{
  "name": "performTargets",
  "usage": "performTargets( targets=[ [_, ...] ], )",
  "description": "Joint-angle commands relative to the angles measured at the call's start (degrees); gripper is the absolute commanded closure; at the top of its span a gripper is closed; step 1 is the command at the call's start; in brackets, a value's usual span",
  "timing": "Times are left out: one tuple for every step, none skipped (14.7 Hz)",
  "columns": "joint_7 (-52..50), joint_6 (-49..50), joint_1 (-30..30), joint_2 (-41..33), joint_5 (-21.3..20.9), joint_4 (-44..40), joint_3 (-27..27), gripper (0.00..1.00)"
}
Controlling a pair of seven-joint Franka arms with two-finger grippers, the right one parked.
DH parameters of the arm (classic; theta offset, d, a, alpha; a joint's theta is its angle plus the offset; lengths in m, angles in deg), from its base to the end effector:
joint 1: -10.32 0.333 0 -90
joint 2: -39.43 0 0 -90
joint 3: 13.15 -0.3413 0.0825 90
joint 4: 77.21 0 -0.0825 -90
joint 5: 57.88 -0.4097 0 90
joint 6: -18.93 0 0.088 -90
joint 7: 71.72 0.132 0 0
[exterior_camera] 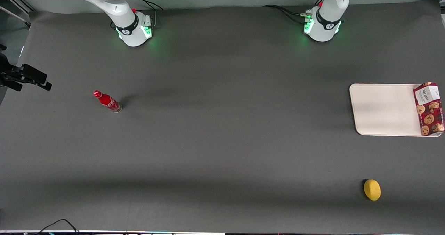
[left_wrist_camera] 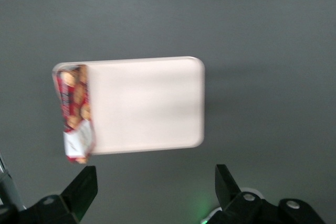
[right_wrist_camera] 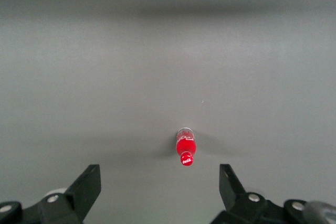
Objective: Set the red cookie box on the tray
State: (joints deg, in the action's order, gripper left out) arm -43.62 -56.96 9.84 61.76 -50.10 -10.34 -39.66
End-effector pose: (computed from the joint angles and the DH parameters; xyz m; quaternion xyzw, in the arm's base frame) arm 0.6280 0.2150 0.5761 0.9945 -0.0349 -0.0953 0.0272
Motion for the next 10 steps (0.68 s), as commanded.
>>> performTargets(
  targets=[
    [-20.4,6.8,-0.23,-9.47,-7.24,3.78,15.65,0.0],
    [-24.28,6.81,-0.14,-12.81,-7.43,6.76,18.91,0.0],
    [-26.5,6.55,-0.14,-15.88,-7.34,10.62,21.38,0.0],
    [-28.69,5.5,-0.14,-19.22,-7.08,15.44,23.32,0.0],
    [-31.93,3.58,-0.14,-22.65,-7.08,20.45,25.43,0.0],
    [-34.49,0.69,-0.05,-25.73,-7.16,24.94,27.28,0.0],
    [-35.39,0.14,-0.14,-26.28,-7.25,25.5,28.08,0.0],
    [-34.09,0.22,-0.14,-25.76,-7.34,24.64,28.44,0.0],
    [-33.03,0.05,-0.14,-24.98,-7.25,23.24,28.61,0.0],
    [-31.37,0.31,-0.05,-24.36,-7.25,22.01,28.61,0.0]
  ],
)
